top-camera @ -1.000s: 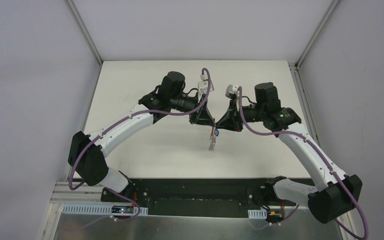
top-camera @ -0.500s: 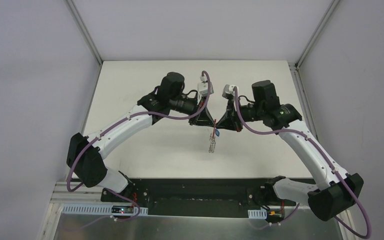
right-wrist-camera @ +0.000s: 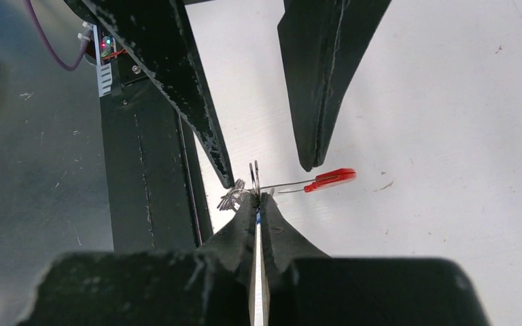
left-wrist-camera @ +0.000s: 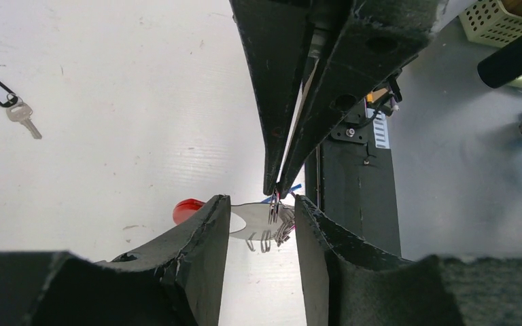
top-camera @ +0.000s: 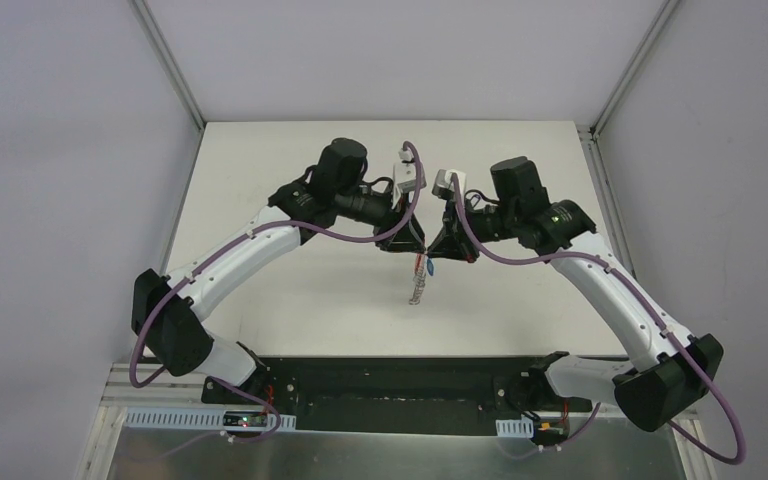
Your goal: Put the keys on the keyring
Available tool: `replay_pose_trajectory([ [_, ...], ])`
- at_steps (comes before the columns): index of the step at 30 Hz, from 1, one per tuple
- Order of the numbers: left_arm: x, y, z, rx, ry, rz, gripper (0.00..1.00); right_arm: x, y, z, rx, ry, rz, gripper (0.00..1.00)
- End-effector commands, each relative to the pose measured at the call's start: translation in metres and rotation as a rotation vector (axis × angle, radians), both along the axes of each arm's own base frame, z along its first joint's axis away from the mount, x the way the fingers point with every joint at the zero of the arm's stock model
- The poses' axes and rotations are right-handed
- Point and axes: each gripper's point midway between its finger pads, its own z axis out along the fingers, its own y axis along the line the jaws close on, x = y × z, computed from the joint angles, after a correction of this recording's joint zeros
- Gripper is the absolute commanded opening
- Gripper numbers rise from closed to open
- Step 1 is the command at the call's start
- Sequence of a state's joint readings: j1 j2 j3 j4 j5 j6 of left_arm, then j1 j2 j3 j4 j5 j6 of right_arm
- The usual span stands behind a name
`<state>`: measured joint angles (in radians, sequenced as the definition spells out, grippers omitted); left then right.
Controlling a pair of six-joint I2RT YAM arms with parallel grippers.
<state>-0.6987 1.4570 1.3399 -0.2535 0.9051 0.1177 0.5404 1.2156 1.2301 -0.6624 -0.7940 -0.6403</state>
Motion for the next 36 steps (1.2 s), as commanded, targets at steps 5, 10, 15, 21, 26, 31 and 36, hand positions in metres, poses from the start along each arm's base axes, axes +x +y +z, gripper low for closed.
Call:
replay_pose_trajectory([
  [5, -0.009, -0.003, 0.010, -0.022, -0.039, -0.065, 0.38, 0.000, 0.007, 0.020, 0.048, -0.025, 0.022, 0.00],
  [10, -0.011, -0.007, 0.006, -0.019, -0.034, -0.078, 0.28, -0.001, 0.008, 0.018, 0.046, -0.012, 0.021, 0.00],
  [15, -0.009, -0.011, 0.009, -0.027, -0.028, -0.077, 0.17, 0.000, 0.008, 0.014, 0.043, -0.004, 0.019, 0.00],
  [21, -0.010, -0.011, 0.011, -0.035, -0.016, -0.079, 0.00, 0.002, 0.007, 0.012, 0.047, -0.007, 0.006, 0.00],
  [26, -0.007, -0.011, 0.037, -0.164, 0.086, -0.050, 0.00, 0.003, -0.004, 0.030, 0.148, -0.028, -0.028, 0.20],
  [31, -0.004, -0.011, 0.066, -0.340, 0.183, -0.048, 0.00, 0.000, -0.020, 0.053, 0.253, -0.062, -0.057, 0.33],
  [36, -0.007, -0.012, 0.069, -0.379, 0.227, -0.068, 0.00, 0.000, -0.027, 0.059, 0.263, -0.088, -0.077, 0.44],
])
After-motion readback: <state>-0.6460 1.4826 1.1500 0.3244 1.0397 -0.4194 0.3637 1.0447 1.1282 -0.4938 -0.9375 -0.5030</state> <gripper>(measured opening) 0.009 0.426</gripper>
